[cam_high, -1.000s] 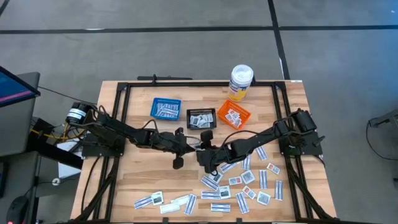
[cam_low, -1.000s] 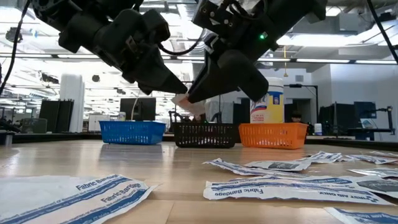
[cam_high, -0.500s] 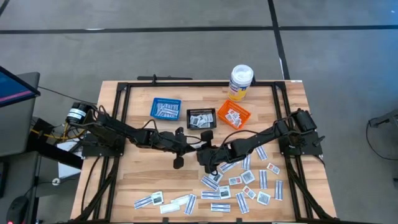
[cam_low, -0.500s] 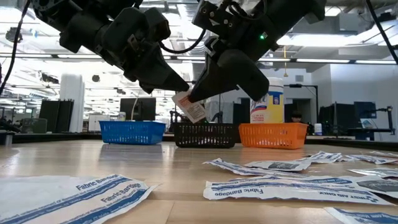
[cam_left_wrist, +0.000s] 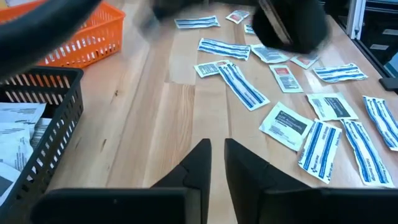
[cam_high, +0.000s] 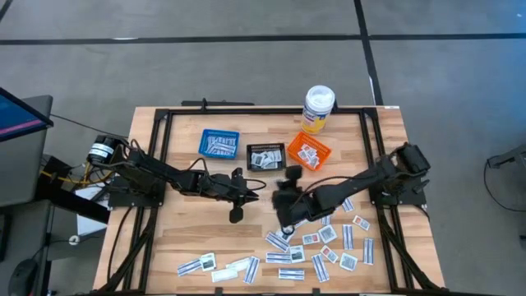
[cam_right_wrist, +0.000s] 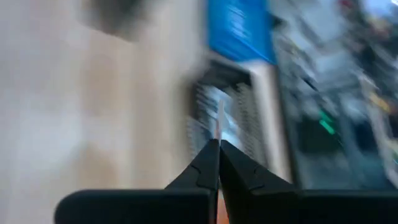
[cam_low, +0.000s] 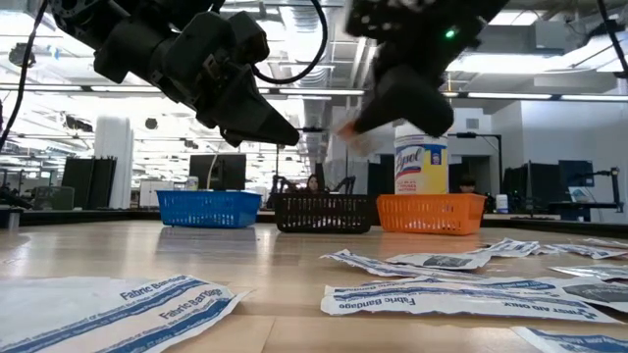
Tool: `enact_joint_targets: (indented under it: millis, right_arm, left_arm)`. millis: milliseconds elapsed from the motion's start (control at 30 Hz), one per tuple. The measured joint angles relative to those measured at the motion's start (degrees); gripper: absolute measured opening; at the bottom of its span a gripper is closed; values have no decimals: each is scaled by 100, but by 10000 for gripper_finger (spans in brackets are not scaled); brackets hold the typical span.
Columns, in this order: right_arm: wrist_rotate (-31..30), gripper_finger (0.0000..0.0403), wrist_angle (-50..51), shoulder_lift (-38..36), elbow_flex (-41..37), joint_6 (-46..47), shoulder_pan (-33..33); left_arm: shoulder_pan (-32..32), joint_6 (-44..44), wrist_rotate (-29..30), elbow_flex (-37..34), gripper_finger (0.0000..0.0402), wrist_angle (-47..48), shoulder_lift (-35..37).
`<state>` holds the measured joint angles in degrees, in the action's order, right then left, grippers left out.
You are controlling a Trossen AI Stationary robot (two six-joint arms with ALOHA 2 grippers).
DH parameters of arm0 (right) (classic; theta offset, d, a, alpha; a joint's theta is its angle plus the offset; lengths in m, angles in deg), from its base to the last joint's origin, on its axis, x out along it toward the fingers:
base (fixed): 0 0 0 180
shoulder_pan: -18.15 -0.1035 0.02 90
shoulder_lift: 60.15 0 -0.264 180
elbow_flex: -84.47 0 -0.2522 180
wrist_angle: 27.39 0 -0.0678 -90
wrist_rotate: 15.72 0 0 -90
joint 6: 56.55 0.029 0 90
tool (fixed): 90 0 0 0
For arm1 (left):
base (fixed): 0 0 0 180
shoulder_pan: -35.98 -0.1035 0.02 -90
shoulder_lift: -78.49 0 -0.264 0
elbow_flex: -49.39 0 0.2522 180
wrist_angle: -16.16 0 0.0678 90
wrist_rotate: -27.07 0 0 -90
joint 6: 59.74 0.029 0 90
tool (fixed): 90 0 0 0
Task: Pick & Place First Aid Supplies
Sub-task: Put the ointment pack into the orange bin
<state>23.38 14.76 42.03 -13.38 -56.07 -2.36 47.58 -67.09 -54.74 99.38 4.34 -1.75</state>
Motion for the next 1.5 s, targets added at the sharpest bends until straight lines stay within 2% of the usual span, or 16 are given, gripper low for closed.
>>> enact_joint_targets:
  millis: [67, 233, 300, 367, 433, 533, 700, 767, 867, 1000, 1100, 1267, 1400, 1500]
  right_arm:
    - [-470, 2, 898, -230, -3, 965, 44]
    - [-570, 1, 3187, -752, -6, 3366, 490]
    - [-348, 2, 3760, -875, -8, 3941, 773]
    - [223, 4, 3995, -961, -8, 4155, 1089]
    - [792, 6, 3892, -967, -69, 4037, 1385]
    - [1014, 11, 3325, -899, -334, 3395, 1793]
    - [1934, 22, 2479, -825, -460, 2238, 2304]
    - [1988, 26, 2175, -831, -444, 1836, 2371]
    - [2030, 34, 2234, -860, -456, 1387, 2539]
    - [2055, 46, 2254, -868, -450, 1603, 2672]
    - [2263, 51, 2258, -868, -450, 2009, 2573]
    - [2324, 52, 2216, -1234, -454, 1728, 2181]
    - [2348, 52, 2005, -1879, -625, 1712, 1777]
    - [2241, 52, 1273, -2554, -1236, 1683, 1419]
  left_arm:
    - [2, 2, 0, 0, 45, 0, 0]
    - [1, 0, 15, 0, 41, 2, 0]
    - [0, 0, 15, 0, 40, 2, 0]
    - [2, 0, 15, 0, 40, 2, 0]
    - [0, 0, 15, 0, 40, 0, 0]
    - [1, 0, 15, 0, 40, 0, 0]
    - [0, 0, 15, 0, 40, -9, 0]
    - [0, 0, 13, 0, 40, -4, 0]
    - [0, 0, 13, 0, 40, -18, 0]
    - [1, 0, 13, 0, 40, -17, 0]
    - [0, 0, 13, 0, 40, -17, -2]
    - [37, -1, 14, 0, 40, -16, -2]
    - [329, 428, 13, 0, 40, 19, 33]
    - [672, 568, 0, -2, 52, 24, 109]
